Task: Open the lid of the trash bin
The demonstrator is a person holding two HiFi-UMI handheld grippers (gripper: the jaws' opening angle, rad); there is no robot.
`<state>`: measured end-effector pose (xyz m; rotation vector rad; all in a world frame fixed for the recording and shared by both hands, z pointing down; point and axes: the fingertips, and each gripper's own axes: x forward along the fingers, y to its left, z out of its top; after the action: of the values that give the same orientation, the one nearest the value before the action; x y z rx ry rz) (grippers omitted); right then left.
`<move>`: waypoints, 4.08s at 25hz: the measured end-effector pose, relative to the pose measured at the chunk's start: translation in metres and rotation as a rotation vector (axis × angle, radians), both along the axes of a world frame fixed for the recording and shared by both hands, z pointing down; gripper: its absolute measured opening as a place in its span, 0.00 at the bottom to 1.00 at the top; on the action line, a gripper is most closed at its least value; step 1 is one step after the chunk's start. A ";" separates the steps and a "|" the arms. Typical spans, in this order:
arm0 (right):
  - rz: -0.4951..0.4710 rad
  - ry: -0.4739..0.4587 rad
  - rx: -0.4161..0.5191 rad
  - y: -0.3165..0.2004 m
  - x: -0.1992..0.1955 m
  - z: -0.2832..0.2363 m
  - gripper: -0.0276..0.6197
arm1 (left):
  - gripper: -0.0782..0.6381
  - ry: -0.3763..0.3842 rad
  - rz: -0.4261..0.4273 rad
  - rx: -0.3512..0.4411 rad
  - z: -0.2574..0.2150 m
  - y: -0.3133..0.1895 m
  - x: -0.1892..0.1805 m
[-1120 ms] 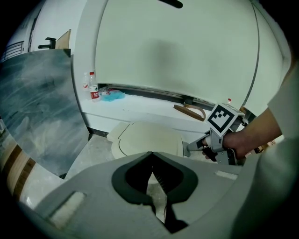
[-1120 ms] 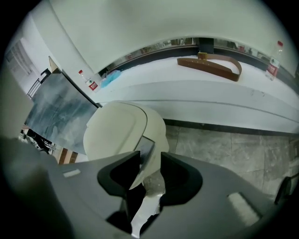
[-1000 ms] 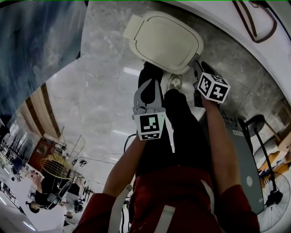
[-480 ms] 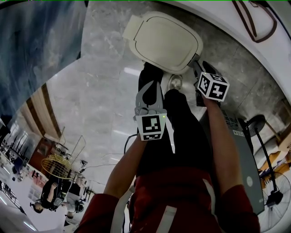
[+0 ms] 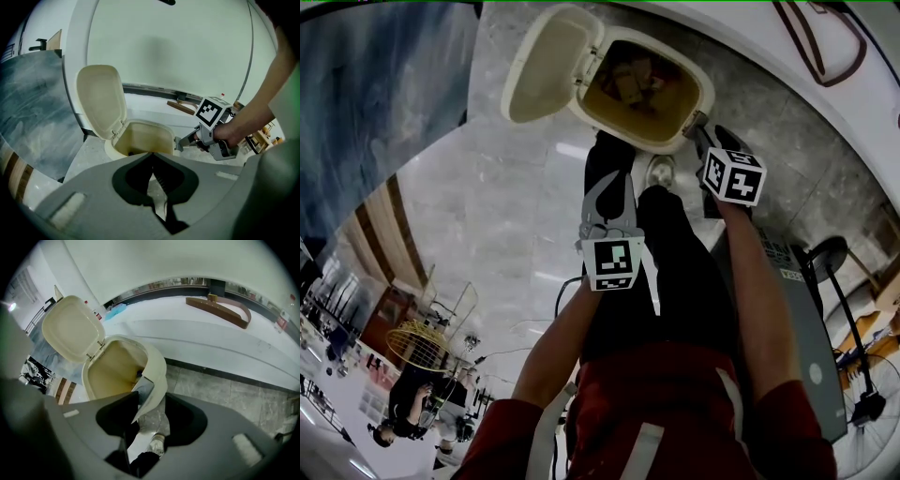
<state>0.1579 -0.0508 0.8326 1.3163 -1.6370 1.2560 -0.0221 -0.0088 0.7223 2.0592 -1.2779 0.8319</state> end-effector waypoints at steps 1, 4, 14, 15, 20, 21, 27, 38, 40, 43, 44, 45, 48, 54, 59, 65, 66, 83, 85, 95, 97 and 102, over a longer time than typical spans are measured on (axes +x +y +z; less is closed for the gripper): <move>-0.003 0.001 -0.002 0.000 0.000 0.000 0.30 | 0.12 -0.001 -0.001 -0.001 0.000 0.001 0.000; -0.010 0.006 -0.001 -0.001 -0.001 -0.001 0.31 | 0.12 -0.001 -0.001 0.004 -0.001 -0.001 -0.001; -0.003 0.011 -0.021 -0.002 -0.004 -0.001 0.27 | 0.12 -0.008 -0.014 0.012 -0.005 -0.008 -0.009; 0.026 0.001 -0.034 -0.001 -0.003 -0.001 0.27 | 0.12 -0.008 -0.014 0.015 -0.008 -0.009 -0.009; 0.179 -0.038 -0.105 0.008 0.009 -0.005 0.32 | 0.12 -0.007 -0.016 0.033 -0.021 -0.016 -0.011; 0.192 -0.045 -0.115 0.011 0.009 -0.007 0.32 | 0.12 -0.008 -0.016 0.036 -0.024 -0.017 -0.012; 0.135 -0.049 -0.119 0.038 0.005 -0.031 0.32 | 0.12 -0.008 -0.006 0.074 -0.052 -0.020 -0.008; 0.035 -0.074 -0.075 0.073 -0.011 -0.087 0.32 | 0.12 0.002 -0.107 0.161 -0.117 -0.030 -0.021; 0.013 -0.089 -0.047 0.074 -0.014 -0.101 0.32 | 0.12 0.001 -0.107 0.174 -0.131 -0.026 -0.019; 0.007 -0.104 0.004 0.071 -0.015 -0.126 0.32 | 0.12 0.019 -0.074 0.208 -0.155 -0.025 -0.010; 0.016 -0.114 0.022 0.070 -0.016 -0.135 0.32 | 0.12 0.032 -0.070 0.218 -0.162 -0.026 -0.008; 0.024 -0.125 0.038 0.069 -0.017 -0.145 0.32 | 0.12 0.041 -0.067 0.228 -0.170 -0.026 -0.006; 0.019 -0.143 0.072 0.076 -0.023 -0.174 0.32 | 0.12 0.056 -0.073 0.251 -0.192 -0.025 -0.007; 0.003 -0.169 0.082 0.078 -0.042 -0.228 0.31 | 0.12 0.076 -0.095 0.316 -0.239 -0.033 -0.015; 0.001 -0.181 0.176 0.062 -0.047 -0.280 0.31 | 0.12 0.095 -0.123 0.378 -0.276 -0.035 -0.022; -0.022 -0.144 0.374 0.035 -0.037 -0.355 0.31 | 0.12 0.109 -0.156 0.525 -0.343 -0.034 -0.033; -0.027 -0.133 0.418 0.029 -0.035 -0.370 0.31 | 0.12 0.107 -0.169 0.557 -0.357 -0.034 -0.036; -0.058 0.132 1.249 -0.011 0.000 -0.635 0.39 | 0.12 0.109 -0.148 0.846 -0.496 -0.058 -0.038; -0.077 0.166 1.324 -0.008 0.000 -0.662 0.39 | 0.12 0.113 -0.143 0.881 -0.511 -0.059 -0.036; -0.130 0.229 1.494 0.008 -0.005 -0.731 0.39 | 0.12 0.133 -0.125 1.034 -0.591 -0.044 -0.036; -0.134 0.238 1.496 0.009 -0.006 -0.731 0.39 | 0.12 0.135 -0.121 1.042 -0.598 -0.043 -0.038; -0.156 0.253 1.490 0.010 -0.009 -0.730 0.39 | 0.12 0.129 -0.143 1.057 -0.601 -0.043 -0.046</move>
<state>0.1485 -0.0406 0.1023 1.8947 -2.4289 -0.4898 -0.0677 -0.0516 0.1211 2.6447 -2.0112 -0.1348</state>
